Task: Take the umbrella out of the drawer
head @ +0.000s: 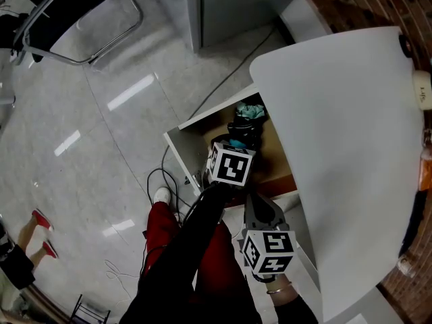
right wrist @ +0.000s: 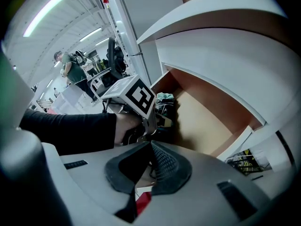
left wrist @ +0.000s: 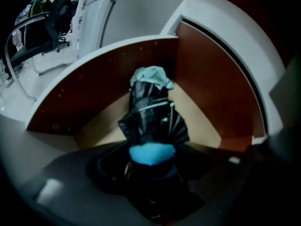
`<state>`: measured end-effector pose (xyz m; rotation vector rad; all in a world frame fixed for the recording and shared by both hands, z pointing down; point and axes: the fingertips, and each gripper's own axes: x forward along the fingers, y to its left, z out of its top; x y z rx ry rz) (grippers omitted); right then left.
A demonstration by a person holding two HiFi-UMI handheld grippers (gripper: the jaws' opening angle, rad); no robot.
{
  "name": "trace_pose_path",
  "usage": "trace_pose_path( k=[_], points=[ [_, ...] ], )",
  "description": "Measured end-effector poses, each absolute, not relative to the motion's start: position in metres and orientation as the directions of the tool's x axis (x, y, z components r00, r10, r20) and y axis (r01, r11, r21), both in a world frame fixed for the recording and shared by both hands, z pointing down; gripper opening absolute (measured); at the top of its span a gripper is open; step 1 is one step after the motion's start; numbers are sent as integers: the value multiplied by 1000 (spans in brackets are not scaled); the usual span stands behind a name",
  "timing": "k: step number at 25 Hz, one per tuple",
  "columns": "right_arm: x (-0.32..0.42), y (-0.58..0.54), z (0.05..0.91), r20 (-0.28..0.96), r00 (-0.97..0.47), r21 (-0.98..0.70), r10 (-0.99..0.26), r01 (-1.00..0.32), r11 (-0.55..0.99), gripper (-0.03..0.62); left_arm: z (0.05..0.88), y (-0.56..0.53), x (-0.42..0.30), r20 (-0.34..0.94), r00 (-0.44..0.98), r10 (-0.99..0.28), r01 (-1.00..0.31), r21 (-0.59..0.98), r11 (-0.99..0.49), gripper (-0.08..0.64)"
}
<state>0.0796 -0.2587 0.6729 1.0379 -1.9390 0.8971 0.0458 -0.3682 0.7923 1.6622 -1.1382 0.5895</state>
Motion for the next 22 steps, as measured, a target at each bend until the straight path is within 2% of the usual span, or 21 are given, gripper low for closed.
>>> trace_pose_path(
  k=[13, 22],
  points=[
    [88, -258, 675, 861, -373, -220, -346, -886, 407, 8, 804, -376, 59, 804, 472, -363, -878, 466, -108, 281],
    [85, -250, 668, 858, -368, -213, -359, -890, 403, 8, 794, -366, 53, 795, 495, -350, -865, 488, -114, 242]
  ],
)
